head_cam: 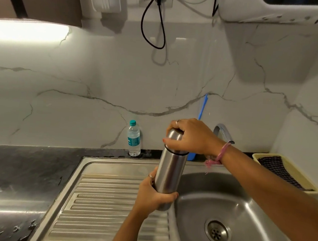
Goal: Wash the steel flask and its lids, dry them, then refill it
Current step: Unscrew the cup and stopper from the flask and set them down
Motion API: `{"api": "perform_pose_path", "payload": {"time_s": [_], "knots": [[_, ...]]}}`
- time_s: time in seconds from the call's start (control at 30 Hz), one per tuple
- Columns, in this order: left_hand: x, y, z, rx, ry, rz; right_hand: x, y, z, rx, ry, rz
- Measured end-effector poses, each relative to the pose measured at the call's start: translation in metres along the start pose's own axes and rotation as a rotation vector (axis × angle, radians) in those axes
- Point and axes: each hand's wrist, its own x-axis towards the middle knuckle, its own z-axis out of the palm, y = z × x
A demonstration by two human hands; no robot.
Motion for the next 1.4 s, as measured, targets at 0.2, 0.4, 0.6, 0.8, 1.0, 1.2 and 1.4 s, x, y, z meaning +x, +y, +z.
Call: {"api": "perform_pose_path", "payload": {"time_s": [0.2,0.4,0.6,0.8,1.0,1.2,1.4], "knots": [[-0.009,0.004,0.012,-0.053,-0.032,-0.026,0.009,-0.008,-0.039,0.227,-0.426,-0.073],[-0.008,0.011,0.011,0.004,-0.003,0.035,0.010,-0.016,-0.066,-0.155,-0.659,0.187],[-0.013,0.009,0.016,-0.007,-0.003,0.021,0.014,-0.010,-0.069,-0.110,-0.718,-0.003],[-0.011,0.005,0.014,-0.024,0.029,0.007,0.009,-0.009,-0.064,-0.020,-0.784,0.173],[-0.013,-0.003,0.014,-0.024,0.055,-0.002,0.015,-0.006,-0.053,-0.018,-0.652,0.006],[-0.013,-0.010,0.010,-0.035,0.069,-0.008,0.016,-0.010,-0.036,-0.062,-0.601,0.153],[-0.017,-0.020,0.004,-0.039,0.088,-0.004,0.023,-0.006,-0.040,0.097,-0.734,0.050]]}}
